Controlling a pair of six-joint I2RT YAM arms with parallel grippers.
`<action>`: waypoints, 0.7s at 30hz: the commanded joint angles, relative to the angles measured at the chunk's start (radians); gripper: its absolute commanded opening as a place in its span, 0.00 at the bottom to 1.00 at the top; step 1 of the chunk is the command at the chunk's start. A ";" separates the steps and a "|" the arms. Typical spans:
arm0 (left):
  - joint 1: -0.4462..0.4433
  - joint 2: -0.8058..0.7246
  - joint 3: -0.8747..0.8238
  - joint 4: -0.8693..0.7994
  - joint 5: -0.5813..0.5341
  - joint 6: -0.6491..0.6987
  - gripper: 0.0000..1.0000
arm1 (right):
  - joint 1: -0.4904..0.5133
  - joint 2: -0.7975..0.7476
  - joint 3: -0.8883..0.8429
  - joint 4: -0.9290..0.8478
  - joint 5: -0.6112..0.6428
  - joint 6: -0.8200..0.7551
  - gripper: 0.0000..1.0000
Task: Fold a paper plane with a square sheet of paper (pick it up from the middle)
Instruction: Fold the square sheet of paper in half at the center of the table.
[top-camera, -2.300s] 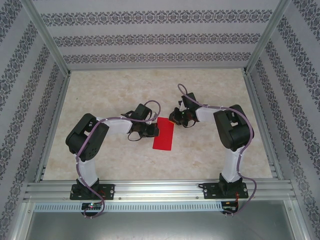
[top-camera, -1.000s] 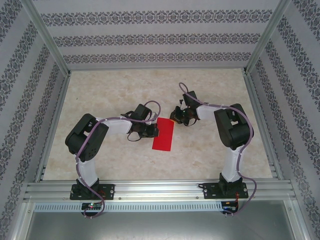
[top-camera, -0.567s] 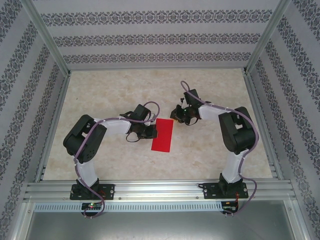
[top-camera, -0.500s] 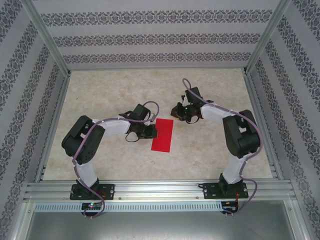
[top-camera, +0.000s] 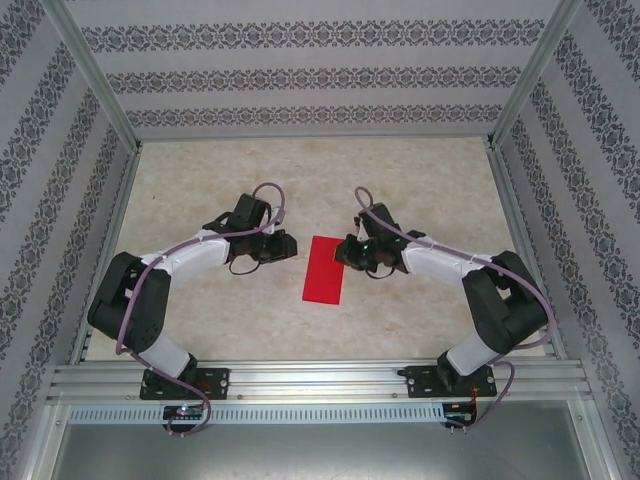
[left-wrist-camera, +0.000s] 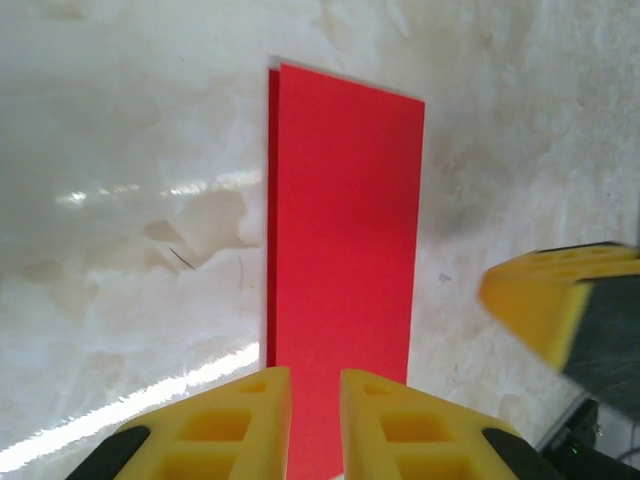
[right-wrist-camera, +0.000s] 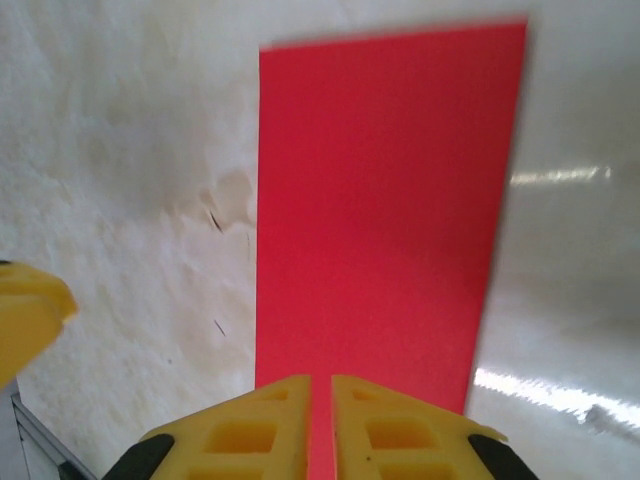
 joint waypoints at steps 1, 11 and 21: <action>-0.004 -0.001 -0.012 0.075 0.122 -0.026 0.21 | 0.043 -0.050 -0.073 0.139 0.035 0.093 0.14; -0.079 0.166 0.102 0.104 0.158 -0.026 0.20 | 0.112 -0.078 -0.260 0.339 0.010 0.207 0.14; -0.114 0.301 0.145 0.106 0.137 -0.016 0.17 | 0.161 -0.025 -0.296 0.303 0.040 0.199 0.14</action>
